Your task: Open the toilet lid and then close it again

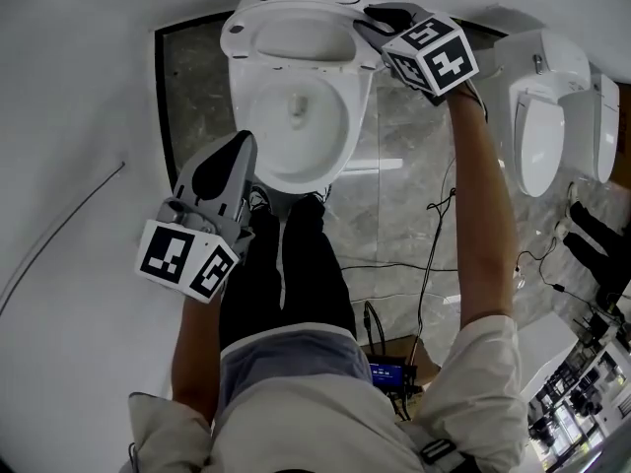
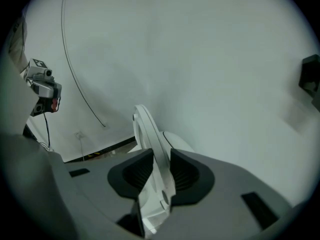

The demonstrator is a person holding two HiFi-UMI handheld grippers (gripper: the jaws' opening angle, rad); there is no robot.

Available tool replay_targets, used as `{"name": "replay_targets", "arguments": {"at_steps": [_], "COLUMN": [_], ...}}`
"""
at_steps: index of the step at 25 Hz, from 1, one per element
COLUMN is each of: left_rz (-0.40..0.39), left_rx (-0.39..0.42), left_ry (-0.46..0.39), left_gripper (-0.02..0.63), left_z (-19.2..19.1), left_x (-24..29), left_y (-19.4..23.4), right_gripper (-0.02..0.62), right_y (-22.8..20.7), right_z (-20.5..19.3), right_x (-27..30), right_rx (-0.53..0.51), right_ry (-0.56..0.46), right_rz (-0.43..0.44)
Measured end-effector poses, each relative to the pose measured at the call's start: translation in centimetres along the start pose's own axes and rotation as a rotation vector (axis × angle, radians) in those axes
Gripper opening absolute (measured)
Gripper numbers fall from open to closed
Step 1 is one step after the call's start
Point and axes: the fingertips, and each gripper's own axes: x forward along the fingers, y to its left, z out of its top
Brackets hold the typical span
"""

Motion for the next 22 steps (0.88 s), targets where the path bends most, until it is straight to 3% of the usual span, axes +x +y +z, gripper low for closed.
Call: {"name": "replay_targets", "arguments": {"at_steps": [3, 7, 22], "left_rz": [-0.004, -0.027, -0.043], "left_rx": [0.043, -0.010, -0.030], "left_ry": [0.023, 0.018, 0.027], "left_gripper": [0.005, 0.006, 0.006], "left_z": [-0.1, -0.2, -1.7], "left_x": [-0.1, -0.4, -1.6], "left_y": [-0.8, -1.2, -1.9], "right_gripper": [0.103, 0.103, 0.108], "right_y": [0.6, 1.6, 7.2], "right_z": [-0.3, -0.6, -3.2], "right_x": [-0.3, -0.7, -2.5], "right_rx": [-0.010, -0.035, -0.107], "right_ry": [0.005, 0.015, 0.015], "right_rz": [0.003, 0.008, 0.061]}}
